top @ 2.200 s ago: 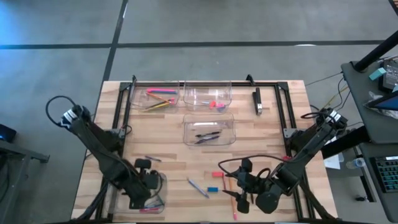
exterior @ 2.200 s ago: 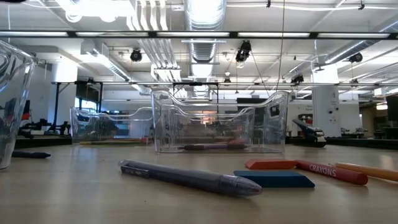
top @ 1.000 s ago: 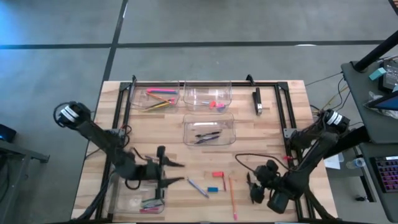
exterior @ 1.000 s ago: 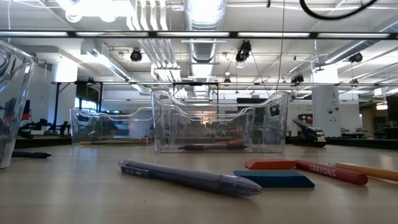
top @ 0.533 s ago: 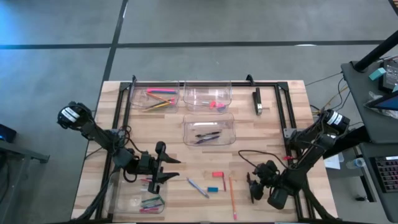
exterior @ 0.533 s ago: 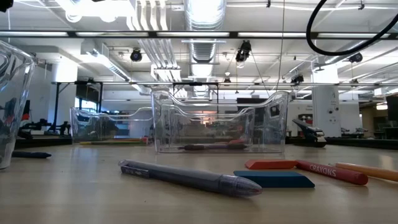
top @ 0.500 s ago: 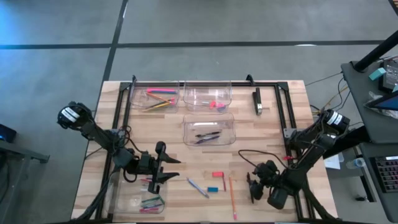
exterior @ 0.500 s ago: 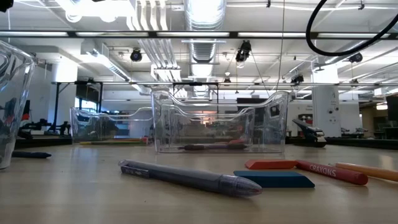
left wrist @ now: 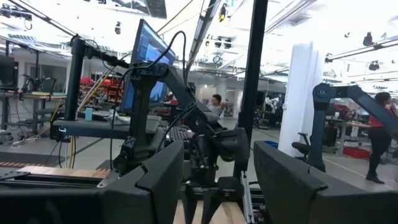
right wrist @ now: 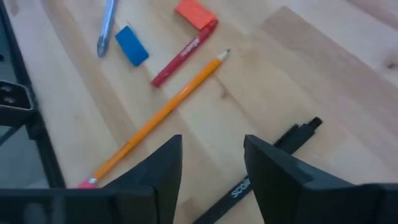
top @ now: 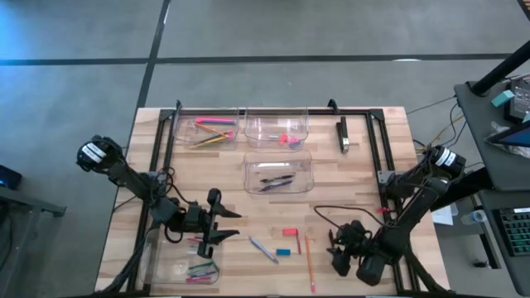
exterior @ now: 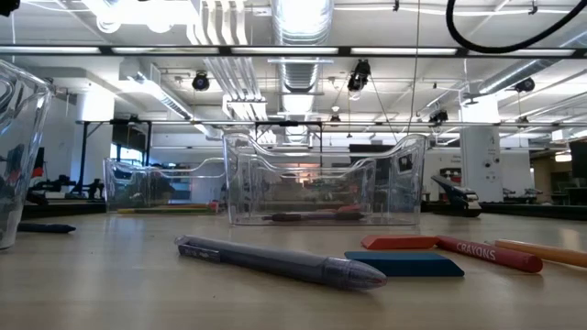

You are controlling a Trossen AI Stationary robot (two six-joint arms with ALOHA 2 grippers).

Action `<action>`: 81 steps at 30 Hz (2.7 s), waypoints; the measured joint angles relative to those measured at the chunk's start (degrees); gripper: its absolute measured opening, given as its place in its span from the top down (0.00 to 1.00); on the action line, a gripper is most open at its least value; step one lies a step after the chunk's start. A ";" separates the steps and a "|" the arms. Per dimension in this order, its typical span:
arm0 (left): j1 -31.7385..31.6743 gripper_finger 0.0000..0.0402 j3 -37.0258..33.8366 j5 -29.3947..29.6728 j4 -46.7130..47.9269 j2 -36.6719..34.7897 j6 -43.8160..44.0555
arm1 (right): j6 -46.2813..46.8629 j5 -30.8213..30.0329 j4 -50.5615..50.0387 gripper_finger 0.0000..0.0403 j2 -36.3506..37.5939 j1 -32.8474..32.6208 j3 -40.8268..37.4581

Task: Sort crayons/erasers/pens/pencils in bins
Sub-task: Put the black pen into the middle transparent bin

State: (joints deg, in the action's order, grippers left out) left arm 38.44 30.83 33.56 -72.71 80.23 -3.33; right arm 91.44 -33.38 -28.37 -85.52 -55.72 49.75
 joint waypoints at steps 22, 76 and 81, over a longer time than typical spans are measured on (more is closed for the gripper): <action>0.00 0.55 0.07 0.02 2.77 0.00 1.57 | -2.58 3.82 -29.63 0.62 -15.15 0.33 29.53; -0.22 0.55 0.07 0.15 4.36 0.02 4.44 | 2.01 14.30 -13.47 0.62 -13.29 4.52 3.81; -0.22 0.55 0.07 0.15 4.35 0.02 4.46 | 0.97 14.71 -14.18 0.79 -10.28 4.68 3.63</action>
State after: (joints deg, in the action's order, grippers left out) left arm 38.22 30.89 33.71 -68.36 80.25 1.13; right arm 92.41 -18.67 -42.55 -95.79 -51.05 53.39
